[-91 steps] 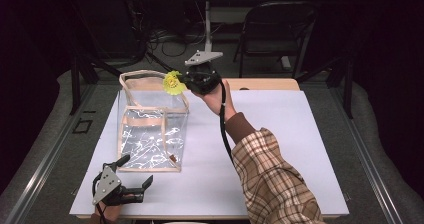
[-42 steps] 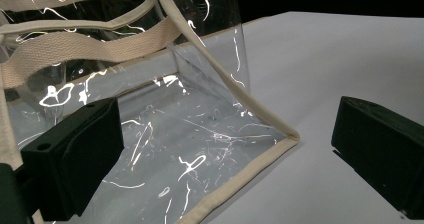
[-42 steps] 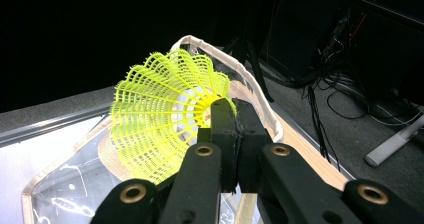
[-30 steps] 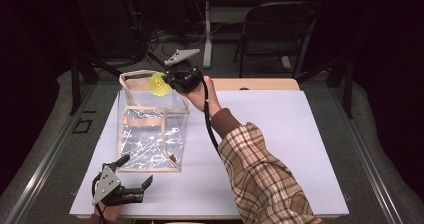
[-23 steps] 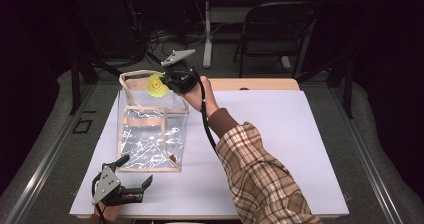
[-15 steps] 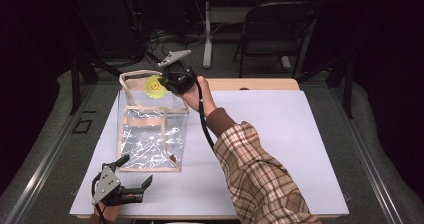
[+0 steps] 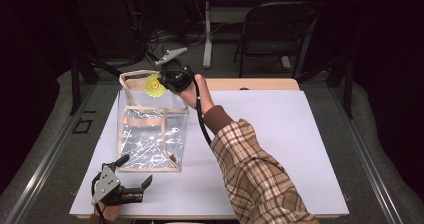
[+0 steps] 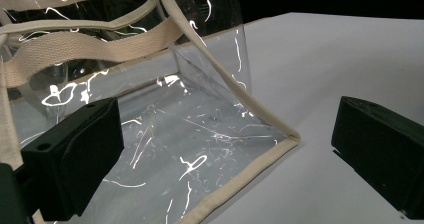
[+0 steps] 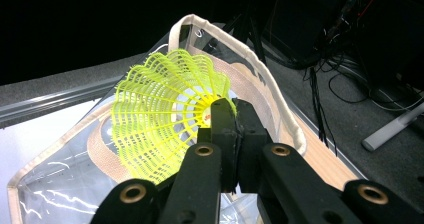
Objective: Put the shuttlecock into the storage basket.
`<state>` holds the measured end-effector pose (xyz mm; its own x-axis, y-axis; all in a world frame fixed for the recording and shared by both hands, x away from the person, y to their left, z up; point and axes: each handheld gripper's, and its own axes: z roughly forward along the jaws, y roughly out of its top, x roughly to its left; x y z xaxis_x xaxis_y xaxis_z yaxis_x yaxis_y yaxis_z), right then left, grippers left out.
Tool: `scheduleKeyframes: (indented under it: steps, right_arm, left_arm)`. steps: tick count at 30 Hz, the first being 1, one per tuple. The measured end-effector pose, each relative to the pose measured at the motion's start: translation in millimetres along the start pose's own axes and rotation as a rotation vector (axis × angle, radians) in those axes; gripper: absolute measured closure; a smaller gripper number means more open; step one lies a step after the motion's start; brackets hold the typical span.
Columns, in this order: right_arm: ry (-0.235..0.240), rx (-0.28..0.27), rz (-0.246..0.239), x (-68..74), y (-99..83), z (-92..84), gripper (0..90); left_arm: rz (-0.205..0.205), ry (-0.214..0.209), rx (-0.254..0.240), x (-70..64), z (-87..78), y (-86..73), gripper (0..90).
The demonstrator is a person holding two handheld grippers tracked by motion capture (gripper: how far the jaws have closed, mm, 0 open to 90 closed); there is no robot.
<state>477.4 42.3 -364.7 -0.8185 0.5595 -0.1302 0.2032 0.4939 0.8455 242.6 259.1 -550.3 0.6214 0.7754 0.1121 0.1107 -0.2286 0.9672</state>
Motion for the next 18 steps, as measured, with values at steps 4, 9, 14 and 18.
scheduleKeyframes:
  steps: [4,9,14,18]
  right_arm:
    - [-0.005,0.015,-0.003,-0.3,-0.8,4.5,89.6]
    - [-0.01,0.03,-0.006,-0.8,-1.2,9.1,89.6]
    - [-0.015,0.045,-0.002,-1.4,-1.7,13.5,89.6]
    - [-0.021,0.059,-0.004,-0.6,-1.1,17.1,89.6]
  left_arm:
    - [0.0,0.001,0.001,0.1,-0.2,-0.1,0.0]
    - [0.002,-0.003,0.003,0.0,-0.1,-0.1,0.0]
    - [0.001,-0.004,0.002,0.1,-0.1,-0.1,0.0]
    - [0.0,-0.002,0.001,0.0,-0.3,0.0,0.0]
